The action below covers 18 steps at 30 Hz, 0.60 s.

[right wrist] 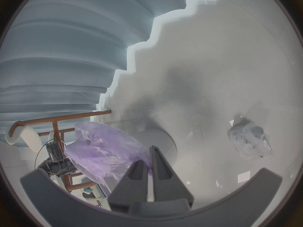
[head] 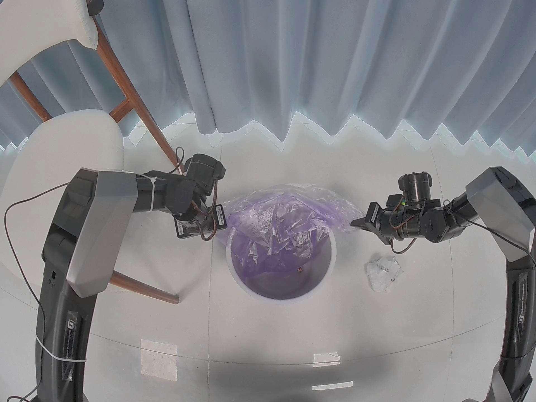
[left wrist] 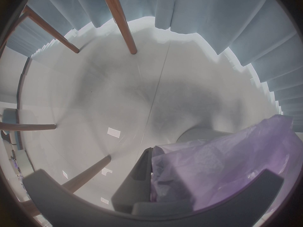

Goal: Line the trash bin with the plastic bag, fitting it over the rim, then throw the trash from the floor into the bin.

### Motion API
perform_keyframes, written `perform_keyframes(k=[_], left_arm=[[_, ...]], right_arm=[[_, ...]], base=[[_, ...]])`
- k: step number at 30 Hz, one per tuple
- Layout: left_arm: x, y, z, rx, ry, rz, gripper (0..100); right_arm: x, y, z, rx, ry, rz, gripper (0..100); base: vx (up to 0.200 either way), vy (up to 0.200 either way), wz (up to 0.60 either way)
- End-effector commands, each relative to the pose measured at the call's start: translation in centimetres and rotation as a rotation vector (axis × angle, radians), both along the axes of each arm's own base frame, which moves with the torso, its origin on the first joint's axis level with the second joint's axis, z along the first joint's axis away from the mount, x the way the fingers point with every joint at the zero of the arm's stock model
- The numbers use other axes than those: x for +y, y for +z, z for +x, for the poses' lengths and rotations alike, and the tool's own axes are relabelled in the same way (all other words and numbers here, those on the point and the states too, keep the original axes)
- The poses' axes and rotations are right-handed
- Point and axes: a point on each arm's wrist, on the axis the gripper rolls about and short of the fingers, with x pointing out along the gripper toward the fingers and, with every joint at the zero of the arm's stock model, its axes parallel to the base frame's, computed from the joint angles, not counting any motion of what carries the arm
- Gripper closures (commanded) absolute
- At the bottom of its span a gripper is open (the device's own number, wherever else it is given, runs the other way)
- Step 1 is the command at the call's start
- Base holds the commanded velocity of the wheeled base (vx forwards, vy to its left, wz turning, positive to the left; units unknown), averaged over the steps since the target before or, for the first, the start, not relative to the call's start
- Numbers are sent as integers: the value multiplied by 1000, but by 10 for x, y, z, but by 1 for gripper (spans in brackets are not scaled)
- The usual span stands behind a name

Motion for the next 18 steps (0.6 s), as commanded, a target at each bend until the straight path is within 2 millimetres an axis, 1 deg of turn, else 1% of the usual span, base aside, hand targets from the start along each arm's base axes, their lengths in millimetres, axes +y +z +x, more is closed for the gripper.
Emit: perform_keyframes(k=[1, 6, 12, 13, 15, 17, 18], left_arm=[[-2, -8, 0, 15, -3, 5, 100], [-1, -23, 2, 51, 2, 16, 100], [1, -27, -3, 112, 10, 33, 100], [0, -25, -6, 130, 15, 35, 100], [-1, -22, -8, 139, 13, 35, 100], [0, -7, -14, 137, 11, 36, 100], [-1, -3, -16, 141, 8, 36, 100]], right_arm=[[0, -8, 0, 28, 1, -5, 100], [2, -7, 2, 35, 11, -1, 100], [2, -13, 0, 83, 9, -9, 100], [1, -15, -4, 122, 9, -16, 100], [1, -13, -5, 127, 11, -17, 100], [0, -5, -8, 128, 12, -18, 100], [0, -4, -10, 132, 13, -20, 100]], base=[[0, 0, 0], [0, 0, 0], [0, 0, 0], [0, 0, 0], [0, 0, 0], [0, 0, 0], [0, 0, 0]])
